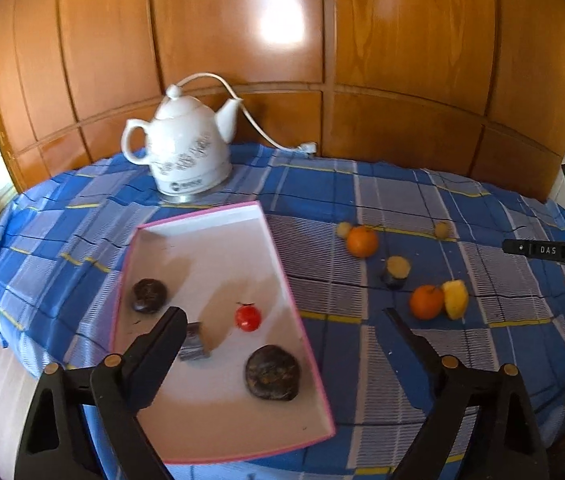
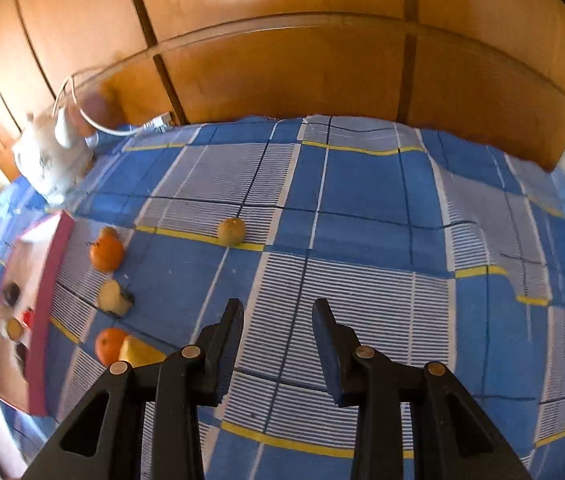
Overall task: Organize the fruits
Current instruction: 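Grasp the small tan round fruit with the left tool while the right tool moves toward a mandarin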
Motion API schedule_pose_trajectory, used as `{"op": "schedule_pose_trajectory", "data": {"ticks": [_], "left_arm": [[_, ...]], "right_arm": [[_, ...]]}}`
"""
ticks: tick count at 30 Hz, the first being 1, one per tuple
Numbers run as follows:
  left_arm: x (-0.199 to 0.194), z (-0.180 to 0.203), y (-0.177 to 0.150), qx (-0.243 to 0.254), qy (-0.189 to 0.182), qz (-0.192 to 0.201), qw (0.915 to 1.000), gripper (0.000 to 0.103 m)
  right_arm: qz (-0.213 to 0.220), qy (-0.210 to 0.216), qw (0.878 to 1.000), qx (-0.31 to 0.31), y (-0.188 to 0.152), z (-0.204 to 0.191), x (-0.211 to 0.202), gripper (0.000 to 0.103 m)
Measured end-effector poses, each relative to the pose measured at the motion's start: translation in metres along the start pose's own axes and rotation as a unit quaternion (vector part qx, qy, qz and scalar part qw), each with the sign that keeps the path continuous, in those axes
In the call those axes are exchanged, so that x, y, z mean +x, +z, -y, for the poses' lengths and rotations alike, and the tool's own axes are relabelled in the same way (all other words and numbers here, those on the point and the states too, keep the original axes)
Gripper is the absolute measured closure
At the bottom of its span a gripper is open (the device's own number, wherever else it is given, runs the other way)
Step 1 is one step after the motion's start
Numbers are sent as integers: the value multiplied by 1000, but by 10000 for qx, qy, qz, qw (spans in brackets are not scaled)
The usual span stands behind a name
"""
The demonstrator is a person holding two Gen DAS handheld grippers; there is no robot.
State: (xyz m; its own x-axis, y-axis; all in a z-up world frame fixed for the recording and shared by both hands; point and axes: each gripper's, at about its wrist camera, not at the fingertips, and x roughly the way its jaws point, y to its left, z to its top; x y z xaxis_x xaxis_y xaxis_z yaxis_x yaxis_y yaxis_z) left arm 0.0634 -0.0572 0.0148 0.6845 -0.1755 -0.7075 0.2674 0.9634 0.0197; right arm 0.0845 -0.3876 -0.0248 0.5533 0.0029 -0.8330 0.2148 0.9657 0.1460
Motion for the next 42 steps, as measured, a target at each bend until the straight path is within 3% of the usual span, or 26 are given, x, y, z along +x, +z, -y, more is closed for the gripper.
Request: {"op": "schedule_pose_trajectory", "data": {"ticks": [8, 12, 20, 24, 27, 36, 42], "left_arm": [[41, 24, 22, 21, -531, -607, 9967, 35], [64, 31, 36, -33, -667, -797, 9946, 40], [128, 28, 77, -924, -1305, -1455, 9764, 61], [156, 29, 92, -1080, -1331, -1622, 9717, 62], [180, 26, 100, -1336, -1422, -1839, 9634, 62], [222, 24, 106, -1665, -1437, -2241, 9494, 62], [242, 35, 103, -1488, -1255, -2400, 9511, 62]], "right_arm": [[-117, 137, 9995, 278, -1, 5, -1, 67], [-147, 200, 9991, 343, 0, 6, 1, 67], [-161, 299, 9986, 415, 2, 6, 0, 67], [-220, 325, 9984, 412, 2, 4, 3, 67], [-282, 328, 9982, 404, 2, 3, 6, 67], [-363, 402, 9979, 364, 2, -1, 9, 67], [-392, 432, 9977, 334, 2, -3, 10, 67]]}}
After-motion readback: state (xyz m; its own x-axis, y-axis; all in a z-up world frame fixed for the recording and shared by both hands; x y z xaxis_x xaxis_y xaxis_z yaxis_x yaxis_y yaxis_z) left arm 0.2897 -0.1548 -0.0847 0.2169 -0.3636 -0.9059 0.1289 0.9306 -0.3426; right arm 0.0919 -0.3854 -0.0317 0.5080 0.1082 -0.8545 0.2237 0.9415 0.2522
